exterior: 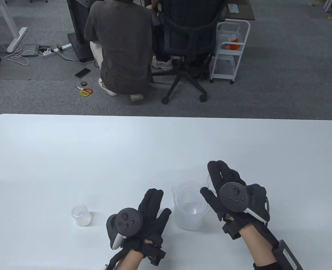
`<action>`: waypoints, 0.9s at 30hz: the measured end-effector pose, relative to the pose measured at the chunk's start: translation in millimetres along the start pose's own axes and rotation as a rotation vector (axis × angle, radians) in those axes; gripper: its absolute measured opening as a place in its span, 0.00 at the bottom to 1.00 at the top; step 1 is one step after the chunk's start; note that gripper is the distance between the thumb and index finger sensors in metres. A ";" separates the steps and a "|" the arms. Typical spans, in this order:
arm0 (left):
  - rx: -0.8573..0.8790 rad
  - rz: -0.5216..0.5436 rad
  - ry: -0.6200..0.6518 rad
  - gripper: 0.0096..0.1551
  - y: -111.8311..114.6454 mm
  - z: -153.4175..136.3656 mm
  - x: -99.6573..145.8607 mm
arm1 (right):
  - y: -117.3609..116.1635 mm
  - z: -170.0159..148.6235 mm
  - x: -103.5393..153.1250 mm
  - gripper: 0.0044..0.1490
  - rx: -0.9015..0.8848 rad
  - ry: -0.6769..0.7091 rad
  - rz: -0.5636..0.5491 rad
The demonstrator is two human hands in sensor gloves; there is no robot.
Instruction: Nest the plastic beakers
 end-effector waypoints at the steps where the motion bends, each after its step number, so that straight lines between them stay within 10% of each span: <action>1: 0.000 0.000 0.000 0.43 0.0 0.0 0.0 | -3.0 3.3 -1.0 0.51 0.002 0.006 0.008; 27: -0.013 -0.047 -0.028 0.44 3.8 -2.3 -1.4 | -68.3 26.8 -9.2 0.50 0.089 0.071 0.178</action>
Point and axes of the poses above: the tracker on the back of each hand, its own z axis roughly to the thumb side, its own x axis roughly from the fingertips to the wrist, y = z × x, the point moved 3 cm from there along -x, roughly from the wrist to the fingertips
